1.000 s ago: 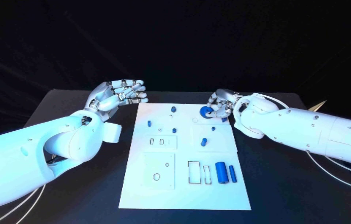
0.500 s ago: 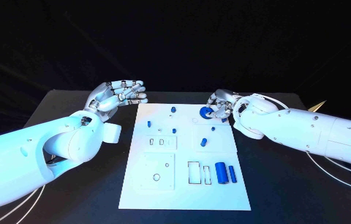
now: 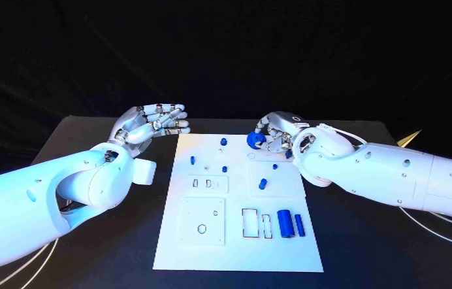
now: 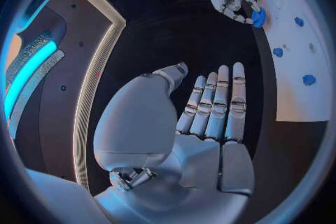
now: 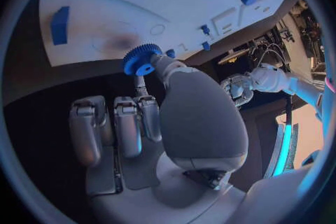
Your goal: Assemble the parts on the task board
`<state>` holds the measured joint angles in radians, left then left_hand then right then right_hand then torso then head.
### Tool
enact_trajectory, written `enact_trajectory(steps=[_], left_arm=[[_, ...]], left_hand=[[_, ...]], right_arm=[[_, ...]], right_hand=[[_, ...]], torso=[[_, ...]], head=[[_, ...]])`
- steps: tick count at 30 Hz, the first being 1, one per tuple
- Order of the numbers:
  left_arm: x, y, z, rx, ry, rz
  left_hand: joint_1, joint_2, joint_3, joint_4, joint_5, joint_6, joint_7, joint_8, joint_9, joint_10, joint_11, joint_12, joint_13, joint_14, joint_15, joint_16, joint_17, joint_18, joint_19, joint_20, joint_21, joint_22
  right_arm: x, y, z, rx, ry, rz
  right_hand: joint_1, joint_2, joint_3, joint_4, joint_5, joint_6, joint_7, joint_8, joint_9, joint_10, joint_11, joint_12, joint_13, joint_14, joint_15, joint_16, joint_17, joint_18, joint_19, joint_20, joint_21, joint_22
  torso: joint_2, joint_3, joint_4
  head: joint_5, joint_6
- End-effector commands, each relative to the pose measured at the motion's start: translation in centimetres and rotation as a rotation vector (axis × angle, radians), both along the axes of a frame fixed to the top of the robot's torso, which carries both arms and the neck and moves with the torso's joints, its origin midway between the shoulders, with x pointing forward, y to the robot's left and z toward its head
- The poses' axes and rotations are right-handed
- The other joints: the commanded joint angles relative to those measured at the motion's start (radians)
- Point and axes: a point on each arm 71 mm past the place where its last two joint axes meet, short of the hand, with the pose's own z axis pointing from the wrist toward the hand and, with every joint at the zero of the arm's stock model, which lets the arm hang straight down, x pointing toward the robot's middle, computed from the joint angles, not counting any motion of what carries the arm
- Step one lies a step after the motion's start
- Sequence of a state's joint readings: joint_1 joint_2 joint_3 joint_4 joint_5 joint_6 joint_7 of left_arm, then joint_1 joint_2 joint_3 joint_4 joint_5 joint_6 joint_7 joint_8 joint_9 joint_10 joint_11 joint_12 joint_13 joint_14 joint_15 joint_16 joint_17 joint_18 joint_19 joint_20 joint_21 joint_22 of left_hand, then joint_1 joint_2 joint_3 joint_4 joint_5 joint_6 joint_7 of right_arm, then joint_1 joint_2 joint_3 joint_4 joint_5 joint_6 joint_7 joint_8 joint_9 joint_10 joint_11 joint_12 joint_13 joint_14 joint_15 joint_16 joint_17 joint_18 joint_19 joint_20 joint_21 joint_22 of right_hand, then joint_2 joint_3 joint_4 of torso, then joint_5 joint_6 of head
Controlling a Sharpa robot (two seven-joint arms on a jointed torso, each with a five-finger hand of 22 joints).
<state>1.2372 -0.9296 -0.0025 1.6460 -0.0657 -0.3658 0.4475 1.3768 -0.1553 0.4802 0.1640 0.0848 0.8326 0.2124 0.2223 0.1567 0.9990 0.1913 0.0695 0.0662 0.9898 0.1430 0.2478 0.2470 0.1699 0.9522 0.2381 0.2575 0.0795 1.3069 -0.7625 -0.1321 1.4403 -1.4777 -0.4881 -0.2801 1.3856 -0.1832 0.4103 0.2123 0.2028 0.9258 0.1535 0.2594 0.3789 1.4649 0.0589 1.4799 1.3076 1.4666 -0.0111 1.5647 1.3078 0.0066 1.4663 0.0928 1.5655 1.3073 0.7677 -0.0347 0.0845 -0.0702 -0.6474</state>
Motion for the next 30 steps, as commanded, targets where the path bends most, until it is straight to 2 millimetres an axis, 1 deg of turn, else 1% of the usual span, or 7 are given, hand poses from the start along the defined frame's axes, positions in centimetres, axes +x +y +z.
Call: enact_trajectory(steps=[1, 6, 12, 15, 21, 25, 30], left_arm=[[0.0, -0.3, 0.1, -0.011, -0.004, -0.022], [0.0, -0.3, 0.1, -0.011, -0.004, -0.022], [0.0, -0.4, 0.1, -0.012, -0.003, -0.025], [0.0, -0.5, 0.1, -0.012, -0.002, -0.028], [0.0, -0.7, 0.1, -0.012, 0.005, -0.037], [0.0, -0.9, 0.1, -0.014, 0.005, -0.043], [0.0, -1.1, 0.1, -0.015, 0.005, -0.046]], left_hand=[[0.007, -0.002, -0.003, -0.002, -0.004, -0.007, 0.042, -0.004, -0.002, -0.004, 0.004, -0.004, 0.0, 0.0, 0.0, -0.004, 0.001, 0.013, 0.005, 0.002, 0.003, -0.001], [0.007, -0.002, -0.003, -0.002, -0.004, -0.007, 0.042, -0.004, -0.002, -0.004, 0.004, -0.004, 0.0, 0.0, 0.0, -0.004, 0.001, 0.013, 0.005, 0.002, 0.003, -0.001], [0.007, -0.002, -0.003, -0.002, -0.004, -0.007, 0.042, -0.004, -0.002, -0.004, 0.004, -0.004, 0.0, 0.0, 0.0, -0.004, 0.001, 0.013, 0.005, 0.002, 0.003, -0.001], [0.007, -0.002, -0.003, -0.002, -0.004, -0.007, 0.042, -0.004, -0.002, -0.004, 0.004, -0.004, 0.0, 0.0, 0.0, -0.004, 0.001, 0.013, 0.005, 0.002, 0.003, -0.001], [0.009, -0.002, -0.003, -0.004, -0.004, -0.007, 0.042, -0.005, -0.002, -0.004, 0.005, -0.004, 0.0, -0.001, 0.0, -0.005, 0.003, 0.013, 0.005, 0.002, 0.003, -0.002], [0.009, -0.002, -0.003, -0.004, -0.004, -0.007, 0.042, -0.005, -0.002, -0.004, 0.005, -0.004, 0.0, -0.001, 0.0, -0.005, 0.003, 0.013, 0.005, 0.002, 0.003, -0.002], [0.009, -0.002, -0.003, -0.004, -0.004, -0.007, 0.042, -0.005, -0.002, -0.004, 0.005, -0.004, 0.0, -0.001, 0.0, -0.005, 0.003, 0.013, 0.005, 0.002, 0.003, -0.002]], right_arm=[[-0.7, 1.5, 0.8, -0.017, -0.107, 0.03], [-1.2, 4.0, 0.8, -0.022, -0.109, 0.083], [-1.4, 6.5, 0.3, -0.034, -0.103, 0.122], [-1.3, 7.4, 0.1, -0.042, -0.097, 0.134], [-1.1, 8.4, -0.3, -0.053, -0.088, 0.145], [-0.8, 8.9, -0.6, -0.059, -0.083, 0.147], [-0.5, 9.5, -0.9, -0.068, -0.076, 0.15]], right_hand=[[-0.012, 0.006, 0.007, 0.0, 0.003, 0.032, -0.02, 0.002, 0.004, 0.034, -0.008, 0.006, 0.176, 0.104, -0.009, 0.005, 0.26, -0.007, 0.105, -0.008, 0.005, 0.264], [-0.017, 0.005, 0.01, 0.0, 0.003, 0.035, -0.021, 0.002, 0.004, 0.036, -0.009, 0.008, 0.178, 0.104, -0.01, 0.005, 0.26, -0.007, 0.105, -0.008, 0.005, 0.264], [-0.018, 0.005, 0.011, 0.0, 0.003, 0.035, -0.021, 0.002, 0.004, 0.036, -0.009, 0.008, 0.178, 0.104, -0.01, 0.005, 0.26, -0.007, 0.105, -0.009, 0.005, 0.264], [-0.019, 0.005, 0.012, 0.0, 0.003, 0.035, -0.021, 0.002, 0.004, 0.036, -0.009, 0.007, 0.178, 0.104, -0.01, 0.005, 0.26, -0.007, 0.105, -0.009, 0.005, 0.264], [-0.019, 0.005, 0.012, 0.0, 0.003, 0.035, -0.021, 0.002, 0.004, 0.036, -0.009, 0.007, 0.178, 0.104, -0.01, 0.005, 0.26, -0.007, 0.105, -0.009, 0.005, 0.264], [-0.019, 0.005, 0.013, 0.0, 0.003, 0.035, -0.021, 0.001, 0.004, 0.036, -0.009, 0.007, 0.178, 0.104, -0.01, 0.005, 0.26, -0.007, 0.105, -0.009, 0.005, 0.264], [-0.02, 0.005, 0.014, 0.0, 0.003, 0.035, -0.021, 0.001, 0.004, 0.036, -0.009, 0.008, 0.179, 0.104, -0.01, 0.005, 0.261, -0.007, 0.105, -0.009, 0.005, 0.264]], torso=[[0.0, 0.0005, -0.0011], [0.001, 0.0001, -0.0024], [0.001, -0.0016, 0.0046], [0.001, -0.0026, 0.0045], [0.003, -0.0001, -0.0012], [0.003, -0.0005, -0.0004], [0.002, 0.0009, -0.0001]], head=[[0.004, 0.0], [0.013, 0.001], [0.013, -0.001], [0.013, -0.003], [0.019, -0.004], [0.018, -0.005], [0.016, -0.007]])
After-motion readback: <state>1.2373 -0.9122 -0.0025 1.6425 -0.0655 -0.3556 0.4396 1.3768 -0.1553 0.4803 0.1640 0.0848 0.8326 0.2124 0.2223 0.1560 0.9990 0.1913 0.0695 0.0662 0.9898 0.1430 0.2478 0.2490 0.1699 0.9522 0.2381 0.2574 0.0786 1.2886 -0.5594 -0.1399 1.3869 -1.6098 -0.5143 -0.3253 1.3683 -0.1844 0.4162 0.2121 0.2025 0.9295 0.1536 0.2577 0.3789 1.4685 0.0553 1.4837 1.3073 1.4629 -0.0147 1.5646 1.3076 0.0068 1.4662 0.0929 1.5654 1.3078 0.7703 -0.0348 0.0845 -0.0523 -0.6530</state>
